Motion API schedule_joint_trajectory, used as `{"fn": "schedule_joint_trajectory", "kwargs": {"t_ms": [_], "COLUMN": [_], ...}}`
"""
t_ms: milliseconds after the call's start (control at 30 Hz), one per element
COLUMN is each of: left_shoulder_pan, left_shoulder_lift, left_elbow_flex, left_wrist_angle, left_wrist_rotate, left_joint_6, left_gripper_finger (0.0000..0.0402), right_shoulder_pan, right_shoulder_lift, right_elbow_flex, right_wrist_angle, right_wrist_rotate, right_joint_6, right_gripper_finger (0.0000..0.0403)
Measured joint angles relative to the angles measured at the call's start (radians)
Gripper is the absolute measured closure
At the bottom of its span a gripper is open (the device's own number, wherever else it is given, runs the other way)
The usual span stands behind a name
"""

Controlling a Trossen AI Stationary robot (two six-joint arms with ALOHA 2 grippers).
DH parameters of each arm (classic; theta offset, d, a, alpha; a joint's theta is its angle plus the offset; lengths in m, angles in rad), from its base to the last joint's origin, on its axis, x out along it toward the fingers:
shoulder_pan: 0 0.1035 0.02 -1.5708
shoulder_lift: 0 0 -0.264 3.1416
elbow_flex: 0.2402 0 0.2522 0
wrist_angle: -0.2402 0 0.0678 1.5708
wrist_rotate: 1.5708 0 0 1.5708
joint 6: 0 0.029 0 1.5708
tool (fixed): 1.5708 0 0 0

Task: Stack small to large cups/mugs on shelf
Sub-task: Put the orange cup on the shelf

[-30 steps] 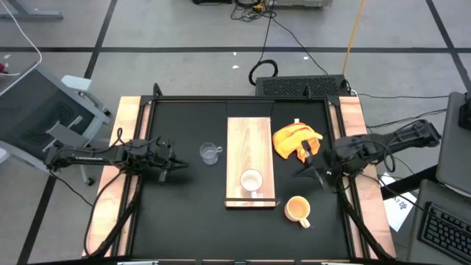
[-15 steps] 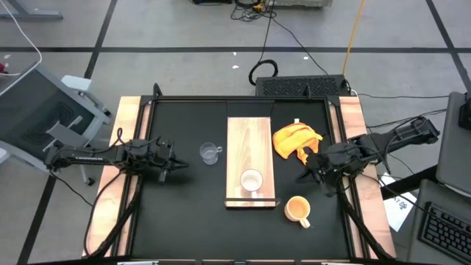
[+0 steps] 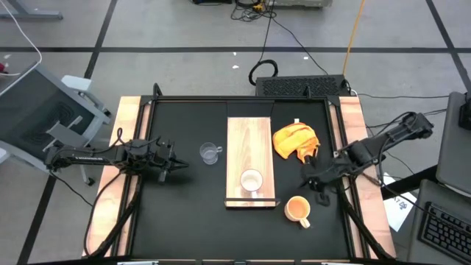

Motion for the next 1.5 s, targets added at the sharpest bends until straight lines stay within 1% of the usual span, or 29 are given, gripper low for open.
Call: {"fn": "schedule_joint_trajectory", "kwargs": {"t_ms": [167, 267, 533, 833, 1000, 1067, 1133, 1233, 1333, 1500], "left_shoulder_pan": [0.0, 0.0, 0.0, 0.0, 0.0, 0.0, 0.0, 0.0, 0.0, 0.0], "left_shoulder_lift": [0.0, 0.0, 0.0, 0.0, 0.0, 0.0, 0.0, 0.0, 0.0, 0.0], "left_elbow_flex": [0.0, 0.0, 0.0, 0.0, 0.0, 0.0, 0.0, 0.0, 0.0, 0.0], "left_wrist_angle": [0.0, 0.0, 0.0, 0.0, 0.0, -0.001, -0.001, -0.001, -0.001, -0.001], "left_wrist_rotate": [-0.005, -0.005, -0.005, -0.005, -0.005, -0.005, -0.005, -0.005, -0.005, -0.005], "left_joint_6": [0.0, 0.0, 0.0, 0.0, 0.0, 0.0, 0.0, 0.0, 0.0, 0.002], "left_gripper_finger": [0.038, 0.038, 0.038, 0.038, 0.038, 0.038, 0.038, 0.038, 0.038, 0.038], "right_shoulder_pan": [0.058, 0.076, 0.099, 0.113, 0.113, 0.113, 0.113, 0.111, 0.111, 0.111], "right_shoulder_lift": [0.106, 0.154, 0.243, 0.243, 0.237, 0.237, 0.237, 0.237, 0.237, 0.237], "right_elbow_flex": [0.107, 0.128, 0.132, 0.132, 0.132, 0.132, 0.132, 0.132, 0.131, 0.131], "right_wrist_angle": [-0.178, -0.248, -0.256, -0.251, -0.214, -0.189, -0.172, -0.159, -0.161, -0.164], "right_wrist_rotate": [0.074, 0.089, 0.086, 0.078, 0.004, 0.0, -0.001, -0.001, 0.001, 0.001], "right_joint_6": [0.084, 0.153, 0.262, 0.248, 0.213, 0.208, 0.208, 0.212, 0.24, 0.242], "right_gripper_finger": [0.0403, 0.0403, 0.0403, 0.0403, 0.0403, 0.0399, 0.039, 0.0366, 0.0333, 0.0281]}}
